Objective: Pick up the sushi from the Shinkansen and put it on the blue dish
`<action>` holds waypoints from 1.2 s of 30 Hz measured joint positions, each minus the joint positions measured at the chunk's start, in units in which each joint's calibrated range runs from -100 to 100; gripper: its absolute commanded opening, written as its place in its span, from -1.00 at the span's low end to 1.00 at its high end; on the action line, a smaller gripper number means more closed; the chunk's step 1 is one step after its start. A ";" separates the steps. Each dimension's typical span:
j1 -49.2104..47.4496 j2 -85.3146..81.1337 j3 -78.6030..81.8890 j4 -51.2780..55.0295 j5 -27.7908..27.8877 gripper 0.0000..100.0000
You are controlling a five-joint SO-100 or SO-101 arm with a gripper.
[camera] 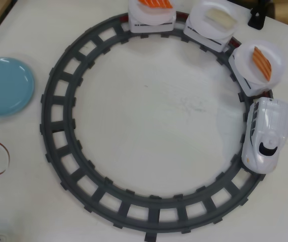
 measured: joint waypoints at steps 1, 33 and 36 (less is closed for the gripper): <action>0.33 0.00 0.00 -0.17 0.00 -0.50; 27.54 28.34 -31.75 10.08 -2.02 -0.50; 28.69 32.56 -39.89 15.55 -2.02 -0.50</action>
